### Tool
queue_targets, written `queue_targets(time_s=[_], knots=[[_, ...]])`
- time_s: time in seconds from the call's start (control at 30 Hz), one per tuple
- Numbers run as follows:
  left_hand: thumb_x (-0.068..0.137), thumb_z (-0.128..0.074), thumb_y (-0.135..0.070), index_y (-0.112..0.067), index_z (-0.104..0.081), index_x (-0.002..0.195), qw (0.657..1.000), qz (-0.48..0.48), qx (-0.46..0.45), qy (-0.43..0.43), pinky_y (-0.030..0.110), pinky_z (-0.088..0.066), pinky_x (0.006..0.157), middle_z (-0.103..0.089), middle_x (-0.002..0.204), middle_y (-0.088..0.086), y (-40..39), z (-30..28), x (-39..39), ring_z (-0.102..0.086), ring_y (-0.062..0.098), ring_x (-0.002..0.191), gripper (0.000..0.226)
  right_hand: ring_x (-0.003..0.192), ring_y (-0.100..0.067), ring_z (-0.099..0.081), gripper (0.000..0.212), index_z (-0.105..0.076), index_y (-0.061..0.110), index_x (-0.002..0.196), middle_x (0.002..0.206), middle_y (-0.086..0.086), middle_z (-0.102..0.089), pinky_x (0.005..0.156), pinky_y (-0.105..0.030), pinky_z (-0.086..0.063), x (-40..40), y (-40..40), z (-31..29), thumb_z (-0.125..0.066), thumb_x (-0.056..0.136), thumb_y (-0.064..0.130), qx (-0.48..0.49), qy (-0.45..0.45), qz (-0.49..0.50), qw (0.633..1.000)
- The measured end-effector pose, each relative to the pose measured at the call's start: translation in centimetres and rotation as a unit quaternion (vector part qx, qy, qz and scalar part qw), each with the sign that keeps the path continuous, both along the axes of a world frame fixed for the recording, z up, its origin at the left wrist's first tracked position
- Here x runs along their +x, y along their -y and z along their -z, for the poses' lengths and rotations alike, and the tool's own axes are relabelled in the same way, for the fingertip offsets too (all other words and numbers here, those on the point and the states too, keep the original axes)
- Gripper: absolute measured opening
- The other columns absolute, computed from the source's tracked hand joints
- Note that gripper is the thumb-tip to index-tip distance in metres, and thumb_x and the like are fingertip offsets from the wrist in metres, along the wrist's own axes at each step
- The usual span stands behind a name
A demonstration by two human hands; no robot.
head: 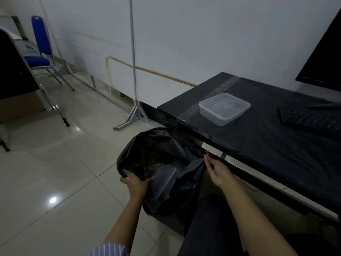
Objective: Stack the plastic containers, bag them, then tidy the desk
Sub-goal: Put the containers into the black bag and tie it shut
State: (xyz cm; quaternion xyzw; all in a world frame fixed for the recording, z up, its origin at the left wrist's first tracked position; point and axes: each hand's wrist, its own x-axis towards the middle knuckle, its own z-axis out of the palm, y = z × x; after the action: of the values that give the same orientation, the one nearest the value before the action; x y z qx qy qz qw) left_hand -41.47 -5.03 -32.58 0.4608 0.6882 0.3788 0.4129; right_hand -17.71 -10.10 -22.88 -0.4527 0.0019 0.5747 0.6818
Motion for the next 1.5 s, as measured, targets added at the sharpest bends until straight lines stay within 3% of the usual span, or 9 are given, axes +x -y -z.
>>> queue_targets(time_s=[0.13,0.27,0.4,0.53,0.77,0.9,1.03,1.23,1.5], knots=[[0.064,-0.088,-0.014,-0.006,-0.017,0.151,0.995,0.060,0.064,-0.049,0.045,-0.050,0.092,-0.040,0.134,0.023,-1.2,0.6,-1.1,-0.053,0.037,0.113,0.112,0.091,-0.010,-0.059,0.040,-0.046,-0.001,0.138,0.144,-0.011,-0.047,0.062,-0.014,-0.055,0.3,-0.1,-0.1,-0.048,0.098,0.005,0.008,0.040,-0.012,0.999],[0.075,-0.076,-0.001,-0.024,-0.033,0.148,0.979,0.134,0.154,-0.018,0.005,-0.047,0.068,-0.049,0.126,-0.006,-1.9,-1.9,-2.1,-0.057,-0.018,0.080,0.089,0.090,-0.009,-0.058,0.032,-0.053,0.001,0.130,0.138,-0.014,-0.051,0.061,-0.011,-0.055,0.1,-0.5,0.1,-0.048,0.098,0.003,-0.006,0.117,-0.044,0.992],[0.083,-0.070,-0.003,-0.036,-0.048,0.138,0.965,0.151,0.193,0.094,0.007,-0.047,0.085,-0.057,0.125,-0.013,-2.7,-4.8,-3.0,-0.053,-0.004,0.112,0.068,0.102,-0.013,-0.057,0.032,-0.055,0.001,0.130,0.139,-0.015,-0.052,0.067,-0.009,-0.054,0.0,-0.7,0.8,-0.048,0.099,0.005,-0.043,0.151,-0.066,0.985],[0.087,-0.063,0.000,-0.021,-0.066,0.119,0.954,0.089,0.194,0.212,0.013,-0.050,0.089,-0.067,0.115,-0.007,-3.0,-7.1,-3.9,-0.059,0.008,0.116,0.039,0.092,-0.012,-0.057,0.037,-0.050,-0.002,0.135,0.140,-0.014,-0.051,0.093,-0.022,-0.046,0.1,-0.6,0.7,-0.049,0.098,0.002,-0.044,0.171,-0.063,0.982],[0.089,-0.060,0.001,-0.004,-0.061,0.125,0.966,0.039,0.107,0.234,0.038,-0.044,0.104,-0.062,0.126,0.015,-5.3,-7.1,-5.0,-0.058,0.024,0.117,0.036,0.078,-0.008,-0.054,0.036,-0.051,-0.004,0.133,0.119,-0.013,-0.058,0.055,-0.007,-0.050,0.2,-1.1,0.0,-0.051,0.097,0.001,-0.058,0.225,-0.083,0.969],[0.089,-0.061,0.000,-0.001,-0.050,0.135,0.957,0.076,0.028,0.279,0.035,-0.047,0.091,-0.057,0.132,0.018,-4.5,-6.2,-4.0,-0.057,0.026,0.113,0.048,0.069,-0.011,-0.052,0.033,-0.056,-0.011,0.124,0.107,-0.016,-0.066,0.046,-0.008,-0.046,-0.4,-0.6,1.7,-0.057,0.093,0.000,-0.116,0.254,-0.134,0.951],[0.081,-0.072,-0.007,-0.009,-0.040,0.143,0.952,0.150,-0.043,0.263,0.031,-0.045,0.091,-0.054,0.131,0.010,-3.6,-5.6,-4.1,-0.055,0.025,0.120,0.070,0.069,-0.010,-0.052,0.026,-0.057,-0.003,0.116,0.094,-0.010,-0.061,0.048,-0.010,-0.049,-1.1,0.1,2.7,-0.061,0.090,-0.002,-0.137,0.244,-0.189,0.941],[0.076,-0.075,0.002,-0.009,-0.042,0.143,0.959,0.130,-0.069,0.242,0.032,-0.046,0.087,-0.056,0.131,0.008,-3.6,-5.3,-4.4,-0.057,0.023,0.113,0.075,0.069,-0.010,-0.053,0.044,-0.049,-0.005,0.132,0.084,-0.005,-0.060,0.046,-0.008,-0.048,-0.8,0.6,3.0,-0.060,0.089,-0.006,-0.139,0.248,-0.194,0.939],[0.077,-0.075,0.001,-0.006,-0.037,0.145,0.975,0.107,-0.072,0.183,0.035,-0.049,0.087,-0.051,0.137,0.015,-3.5,-4.1,-5.5,-0.056,0.029,0.112,0.078,0.089,-0.004,-0.063,0.034,-0.060,0.010,0.123,0.102,0.000,-0.065,0.065,-0.010,-0.051,-0.6,0.4,1.1,-0.060,0.090,-0.001,0.032,0.200,-0.166,0.965]])
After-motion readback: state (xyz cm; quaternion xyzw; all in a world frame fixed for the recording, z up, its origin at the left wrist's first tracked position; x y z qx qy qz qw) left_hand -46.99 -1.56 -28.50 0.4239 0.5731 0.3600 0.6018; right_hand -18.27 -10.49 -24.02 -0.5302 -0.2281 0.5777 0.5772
